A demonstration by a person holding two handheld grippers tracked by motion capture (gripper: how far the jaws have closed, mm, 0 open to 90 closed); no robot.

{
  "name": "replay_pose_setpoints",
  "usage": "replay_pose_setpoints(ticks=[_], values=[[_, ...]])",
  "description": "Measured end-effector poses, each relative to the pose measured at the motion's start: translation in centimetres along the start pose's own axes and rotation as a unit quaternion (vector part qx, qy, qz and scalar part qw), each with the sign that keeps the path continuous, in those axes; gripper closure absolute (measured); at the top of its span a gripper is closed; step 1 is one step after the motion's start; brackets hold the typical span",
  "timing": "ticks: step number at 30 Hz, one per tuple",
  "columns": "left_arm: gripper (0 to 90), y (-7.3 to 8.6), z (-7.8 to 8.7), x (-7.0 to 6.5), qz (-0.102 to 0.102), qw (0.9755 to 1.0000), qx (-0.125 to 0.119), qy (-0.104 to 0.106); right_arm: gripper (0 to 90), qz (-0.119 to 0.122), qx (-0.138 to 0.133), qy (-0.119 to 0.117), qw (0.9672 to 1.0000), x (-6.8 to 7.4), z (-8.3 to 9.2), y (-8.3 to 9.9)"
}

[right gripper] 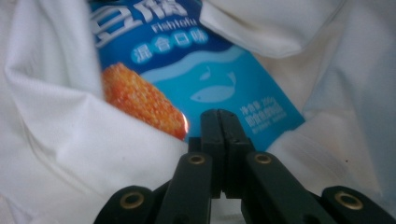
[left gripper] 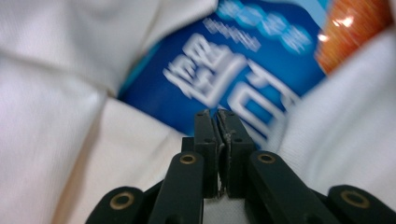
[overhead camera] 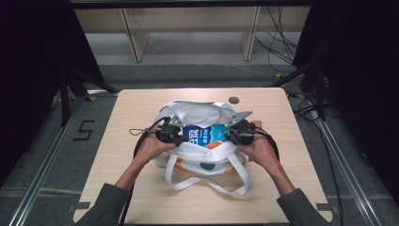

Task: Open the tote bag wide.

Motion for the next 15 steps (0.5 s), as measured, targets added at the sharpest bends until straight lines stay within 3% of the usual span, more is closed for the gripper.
replay_pose_setpoints(ticks=[1,2,3,4,5,6,7,8,12,13,14,15], values=[[87.2,0.0,0.0,0.0,0.0,1.0,0.0,0.0,90.0,0.0,0.0,0.0,1.0,0.0,0.0,0.0],[87.9,1.2,0.4,-0.3,-0.014,0.9999,0.008,0.0,90.0,-0.005,0.043,0.006,0.999,-0.5,0.1,1.7],[88.7,1.8,0.6,-0.5,-0.012,0.9999,0.003,0.007,90.0,-0.008,0.064,-0.009,0.9979,-0.4,-0.2,2.7],[89.1,2.4,0.8,-0.6,-0.006,0.9998,0.001,0.018,90.0,-0.012,0.064,-0.041,0.9971,0.1,-0.5,3.5],[89.1,2.9,1.1,-0.7,-0.003,0.9997,0.0,0.024,90.0,-0.014,0.068,-0.058,0.9959,0.5,-0.6,4.1],[88.6,3.4,1.4,-0.4,-0.016,0.9996,0.01,0.023,90.0,-0.011,0.08,-0.071,0.9942,1.1,-0.2,4.6],[88.2,3.4,1.4,-0.4,-0.016,0.9996,0.01,0.023,90.0,-0.008,0.086,-0.084,0.9928,1.7,-0.3,5.0],[87.7,3.6,1.5,-0.1,0.015,0.9995,-0.009,0.027,90.0,0.0,0.085,-0.086,0.9927,1.9,-0.4,5.2],[85.7,3.3,1.7,-0.3,-0.004,1.0,-0.002,0.007,90.0,-0.001,0.079,-0.074,0.9941,1.7,0.1,4.5],[84.5,2.2,2.3,-0.3,-0.008,0.9997,-0.025,0.002,90.0,0.006,0.046,-0.052,0.9976,1.1,1.0,3.3],[84.1,2.2,2.3,-0.3,-0.008,0.9997,-0.025,0.002,90.0,0.006,0.046,-0.052,0.9976,1.1,1.0,3.3],[84.3,0.5,3.1,0.0,0.003,0.998,-0.063,0.004,90.0,0.01,0.024,-0.008,0.9996,-0.2,1.8,2.5]])
Point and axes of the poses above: each handheld gripper's, and its own axes: z roughly backward along the jaws, y roughly out of its underside, x roughly to its left, the point moved 7 cm from there along -z, roughly forward along the jaws, and after that the axes turned 15 degrees about z, right-handed, at the moved point
